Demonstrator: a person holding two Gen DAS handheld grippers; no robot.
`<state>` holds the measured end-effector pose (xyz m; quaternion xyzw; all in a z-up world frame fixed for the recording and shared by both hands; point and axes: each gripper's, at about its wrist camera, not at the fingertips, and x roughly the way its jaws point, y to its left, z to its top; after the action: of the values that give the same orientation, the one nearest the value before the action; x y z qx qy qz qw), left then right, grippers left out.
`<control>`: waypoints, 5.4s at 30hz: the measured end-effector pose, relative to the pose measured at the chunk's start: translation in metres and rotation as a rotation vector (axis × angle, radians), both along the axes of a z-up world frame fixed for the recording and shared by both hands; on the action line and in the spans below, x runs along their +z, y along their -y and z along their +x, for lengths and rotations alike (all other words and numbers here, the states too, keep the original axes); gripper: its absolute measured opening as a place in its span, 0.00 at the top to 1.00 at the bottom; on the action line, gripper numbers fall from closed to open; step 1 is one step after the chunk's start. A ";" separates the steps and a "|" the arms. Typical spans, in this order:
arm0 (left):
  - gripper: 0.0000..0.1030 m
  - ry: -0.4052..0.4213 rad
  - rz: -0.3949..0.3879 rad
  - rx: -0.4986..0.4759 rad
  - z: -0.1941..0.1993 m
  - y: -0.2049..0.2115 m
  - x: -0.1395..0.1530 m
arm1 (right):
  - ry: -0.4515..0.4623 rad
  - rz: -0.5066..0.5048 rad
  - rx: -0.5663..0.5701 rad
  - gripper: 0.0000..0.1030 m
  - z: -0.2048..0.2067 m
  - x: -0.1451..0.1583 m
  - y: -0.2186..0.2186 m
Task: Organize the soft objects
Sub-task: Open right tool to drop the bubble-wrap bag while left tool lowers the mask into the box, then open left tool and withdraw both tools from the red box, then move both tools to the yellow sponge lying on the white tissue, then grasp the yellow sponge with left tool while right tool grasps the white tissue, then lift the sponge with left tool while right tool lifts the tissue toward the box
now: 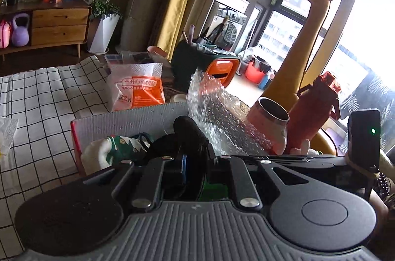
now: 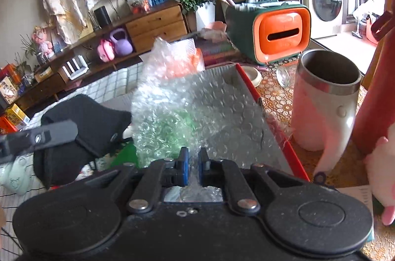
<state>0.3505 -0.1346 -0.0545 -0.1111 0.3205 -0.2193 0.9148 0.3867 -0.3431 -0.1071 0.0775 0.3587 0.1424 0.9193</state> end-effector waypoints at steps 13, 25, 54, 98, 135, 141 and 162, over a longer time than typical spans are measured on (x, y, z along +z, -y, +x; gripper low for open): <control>0.86 -0.083 0.070 -0.072 -0.008 0.026 -0.034 | -0.048 0.032 -0.012 0.82 0.004 -0.018 0.006; 0.78 -0.052 0.120 -0.081 -0.029 0.029 -0.023 | 0.018 0.042 -0.019 0.56 -0.022 0.004 0.020; 0.25 0.045 0.139 0.100 -0.111 -0.062 0.029 | 0.115 0.018 0.202 0.16 -0.102 0.066 -0.042; 0.00 0.014 0.144 0.751 0.021 -0.201 -0.063 | -0.044 -0.157 0.495 0.19 0.120 0.025 -0.337; 0.95 -0.056 0.181 0.820 0.059 -0.227 -0.110 | -0.043 -0.307 0.571 0.85 0.154 -0.061 -0.392; 0.98 -0.040 0.166 0.810 0.046 -0.227 -0.107 | -0.031 -0.299 0.543 0.98 0.141 -0.061 -0.391; 0.95 -0.115 0.078 0.519 0.017 -0.237 -0.095 | -0.116 -0.171 0.455 0.98 0.089 -0.050 -0.322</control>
<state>0.3679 0.1024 -0.1496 -0.1667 0.3409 0.0420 0.9243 0.4755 -0.0213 -0.1568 -0.0750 0.4298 0.3101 0.8447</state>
